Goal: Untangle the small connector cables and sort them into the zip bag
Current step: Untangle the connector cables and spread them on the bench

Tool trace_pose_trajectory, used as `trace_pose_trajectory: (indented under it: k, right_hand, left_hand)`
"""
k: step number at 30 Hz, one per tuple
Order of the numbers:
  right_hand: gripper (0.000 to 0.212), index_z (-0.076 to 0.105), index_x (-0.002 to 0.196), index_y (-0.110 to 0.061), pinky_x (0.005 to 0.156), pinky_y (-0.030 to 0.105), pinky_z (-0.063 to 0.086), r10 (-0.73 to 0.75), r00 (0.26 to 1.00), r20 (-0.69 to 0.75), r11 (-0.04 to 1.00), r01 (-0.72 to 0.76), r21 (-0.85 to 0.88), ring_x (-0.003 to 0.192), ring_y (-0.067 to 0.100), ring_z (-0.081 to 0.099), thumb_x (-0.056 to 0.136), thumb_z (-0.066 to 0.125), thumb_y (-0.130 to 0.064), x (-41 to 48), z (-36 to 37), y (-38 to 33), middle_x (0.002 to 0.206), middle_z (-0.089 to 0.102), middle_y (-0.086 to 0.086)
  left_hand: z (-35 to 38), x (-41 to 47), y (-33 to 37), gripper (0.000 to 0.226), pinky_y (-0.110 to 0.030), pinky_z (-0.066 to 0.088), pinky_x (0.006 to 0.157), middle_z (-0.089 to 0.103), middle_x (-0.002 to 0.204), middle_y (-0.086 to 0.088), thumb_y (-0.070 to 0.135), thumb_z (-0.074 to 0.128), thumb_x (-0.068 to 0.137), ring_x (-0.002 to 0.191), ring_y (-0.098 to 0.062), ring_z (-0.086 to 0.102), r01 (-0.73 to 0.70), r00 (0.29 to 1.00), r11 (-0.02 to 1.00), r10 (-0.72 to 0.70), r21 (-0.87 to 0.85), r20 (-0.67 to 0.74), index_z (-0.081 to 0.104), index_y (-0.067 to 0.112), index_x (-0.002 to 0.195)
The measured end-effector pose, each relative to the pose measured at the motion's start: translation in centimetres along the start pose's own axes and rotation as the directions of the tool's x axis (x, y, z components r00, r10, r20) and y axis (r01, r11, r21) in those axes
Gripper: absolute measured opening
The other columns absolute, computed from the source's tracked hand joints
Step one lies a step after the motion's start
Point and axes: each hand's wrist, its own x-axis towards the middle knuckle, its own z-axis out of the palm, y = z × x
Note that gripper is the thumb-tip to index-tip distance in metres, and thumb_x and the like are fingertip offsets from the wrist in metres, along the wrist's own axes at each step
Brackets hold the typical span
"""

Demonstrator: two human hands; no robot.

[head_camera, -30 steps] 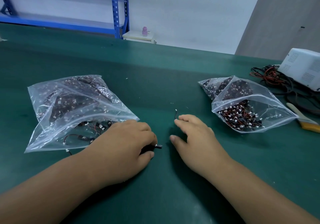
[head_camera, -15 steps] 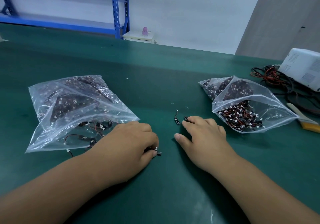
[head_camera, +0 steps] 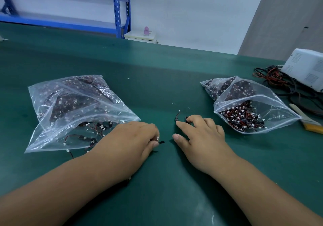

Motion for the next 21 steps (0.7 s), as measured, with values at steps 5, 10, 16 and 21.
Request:
trace_pose_trajectory:
  k: [5, 10, 16, 21]
  right_hand:
    - [0.061, 0.04, 0.138, -0.042, 0.101, 0.04, 0.026, -0.016, 0.999, -0.034, 0.999, 0.015, -0.036, 0.126, 0.021, 0.032, 0.088, 0.018, -0.069, -0.7, -0.1, -0.3, 0.137, 0.037, -0.012]
    - [0.045, 0.065, 0.12, -0.032, 0.092, 0.039, 0.037, -0.098, 0.952, -0.29, 0.958, 0.169, 0.231, 0.109, 0.017, 0.048, 0.091, 0.042, -0.057, -1.6, -0.8, -1.7, 0.114, 0.058, -0.014]
    - [0.015, 0.066, 0.077, -0.024, 0.074, 0.039, 0.045, -0.169, 0.935, -0.313, 0.782, 0.321, 0.535, 0.075, 0.011, 0.054, 0.086, 0.06, -0.035, -2.2, -0.5, -3.3, 0.072, 0.057, -0.011]
    - [0.008, 0.062, 0.067, -0.021, 0.056, 0.017, 0.04, -0.047, 0.965, -0.26, 0.691, 0.219, 0.689, 0.063, 0.006, 0.055, 0.074, 0.061, -0.024, -2.0, -0.5, -2.5, 0.061, 0.058, -0.01]
  left_hand:
    - [0.2, 0.0, -0.1, 0.004, -0.015, 0.04, 0.073, 0.059, 0.084, 0.02, 0.034, 0.055, 0.094, 0.089, 0.001, 0.05, 0.092, 0.993, 0.984, -0.103, -0.154, -0.065, 0.053, 0.037, 0.095]
    - [0.4, 0.0, 0.3, 0.018, -0.006, 0.038, 0.074, 0.055, 0.101, 0.032, 0.027, 0.064, 0.091, 0.091, 0.006, 0.053, 0.089, 0.985, 0.942, -0.131, -0.323, -0.11, 0.057, 0.04, 0.103]
    - [0.1, -0.2, 0.7, 0.017, -0.007, 0.038, 0.068, 0.06, 0.092, 0.026, 0.023, 0.067, 0.089, 0.081, 0.005, 0.055, 0.039, 0.99, 0.939, -0.081, -0.343, -0.111, 0.06, 0.035, 0.099]
    - [0.1, -0.2, 0.5, 0.015, -0.007, 0.039, 0.068, 0.062, 0.083, 0.024, 0.027, 0.069, 0.088, 0.082, 0.006, 0.055, 0.05, 0.996, 0.952, -0.072, -0.3, -0.061, 0.061, 0.036, 0.099]
